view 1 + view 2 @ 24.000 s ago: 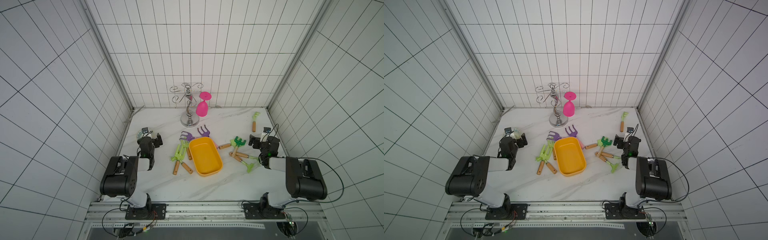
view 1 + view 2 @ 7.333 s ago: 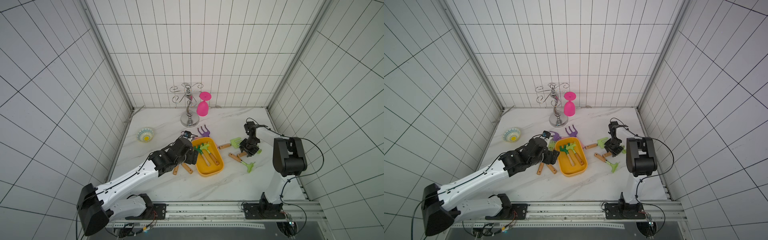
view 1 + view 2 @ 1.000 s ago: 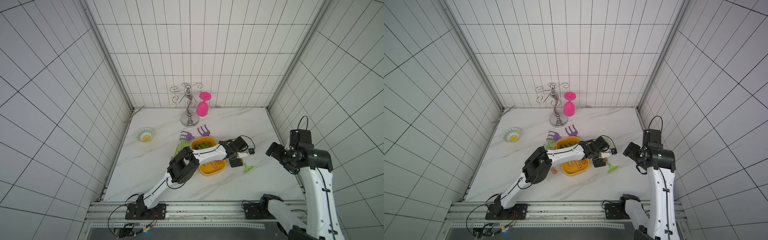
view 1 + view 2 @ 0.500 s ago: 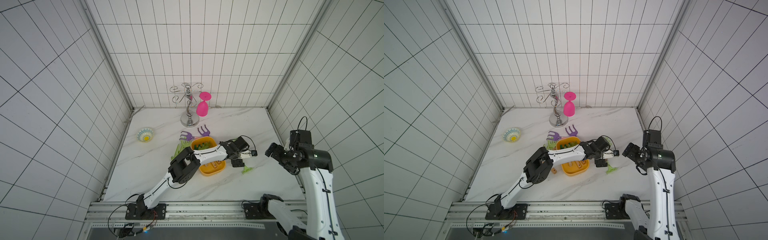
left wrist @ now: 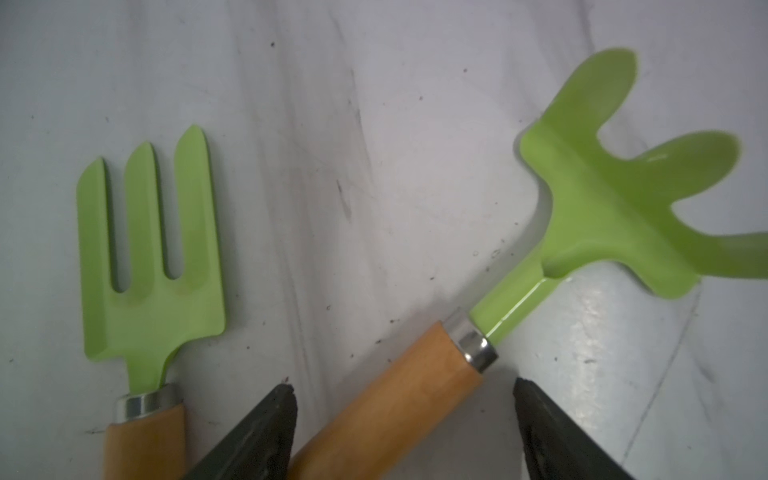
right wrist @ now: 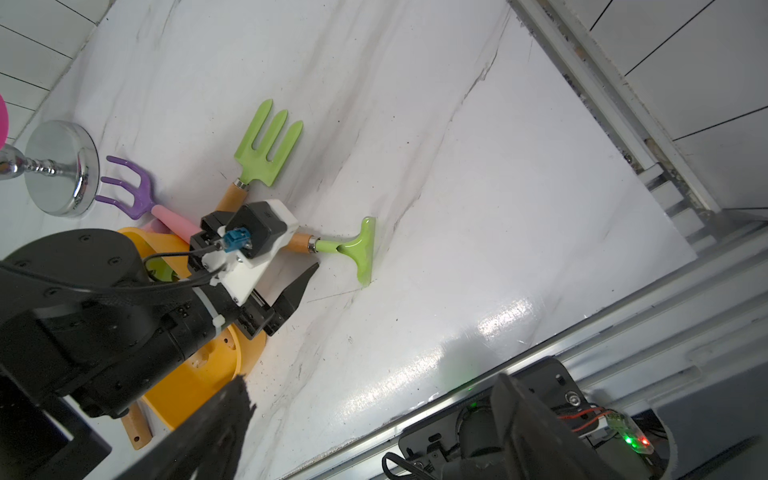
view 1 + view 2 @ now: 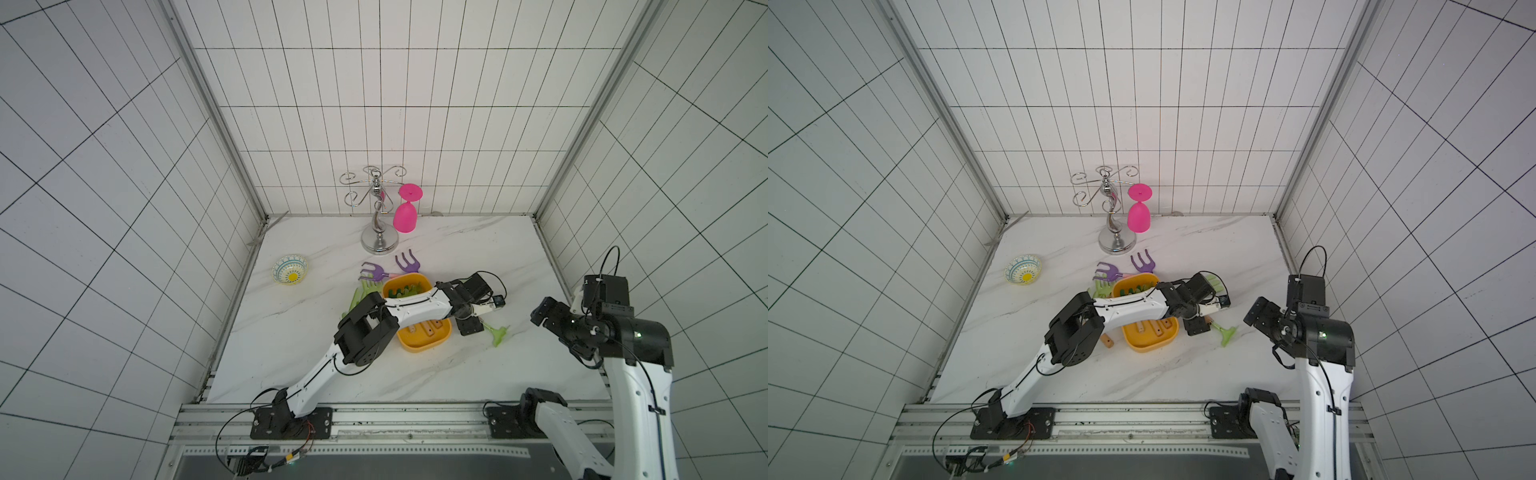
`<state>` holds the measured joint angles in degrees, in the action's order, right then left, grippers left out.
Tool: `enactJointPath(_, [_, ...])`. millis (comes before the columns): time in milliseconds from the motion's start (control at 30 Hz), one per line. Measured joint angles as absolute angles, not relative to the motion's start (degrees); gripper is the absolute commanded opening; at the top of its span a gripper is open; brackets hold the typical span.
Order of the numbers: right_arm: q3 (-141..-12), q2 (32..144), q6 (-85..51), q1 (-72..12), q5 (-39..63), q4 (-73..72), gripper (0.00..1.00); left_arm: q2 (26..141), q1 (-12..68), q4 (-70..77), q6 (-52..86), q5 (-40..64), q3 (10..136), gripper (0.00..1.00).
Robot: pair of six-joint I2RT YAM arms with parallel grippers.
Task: Put the rake into the storage box
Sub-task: Pick up the rake at the center of the board.
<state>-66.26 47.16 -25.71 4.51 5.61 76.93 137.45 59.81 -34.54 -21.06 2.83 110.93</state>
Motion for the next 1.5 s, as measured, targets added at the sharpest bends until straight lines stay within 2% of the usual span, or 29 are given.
enactJointPath(333, [-57.6,46.8,-25.5,4.5,6.5,74.3,0.93,134.8,59.4,-37.3,-8.5,0.4,109.0,0.84])
enactJointPath(567, [-57.6,51.9,-25.0,4.5,7.5,70.6,0.9,127.0,56.3,-40.1,-3.0,6.7,109.0,0.84])
enactJointPath(700, [-57.1,56.5,-24.3,4.2,10.3,67.5,0.84,120.0,54.1,-40.5,-1.9,9.5,108.8,0.84])
enactJointPath(867, [-57.3,64.5,-21.7,-2.9,10.0,64.0,0.84,111.3,52.9,-40.2,-1.5,11.4,106.0,0.84])
enactJointPath(1100, [-62.0,80.6,-15.6,-13.5,7.2,59.9,0.77,100.1,49.1,-40.1,0.7,16.0,97.8,0.86])
enactJointPath(1333, [-67.6,93.1,-9.9,-17.7,4.0,57.1,0.63,89.6,44.8,-40.0,2.7,17.1,89.9,0.86])
enactJointPath(1500, [-67.6,98.3,-7.6,-20.8,3.1,55.9,0.57,85.7,43.5,-40.6,2.8,16.4,85.5,0.86])
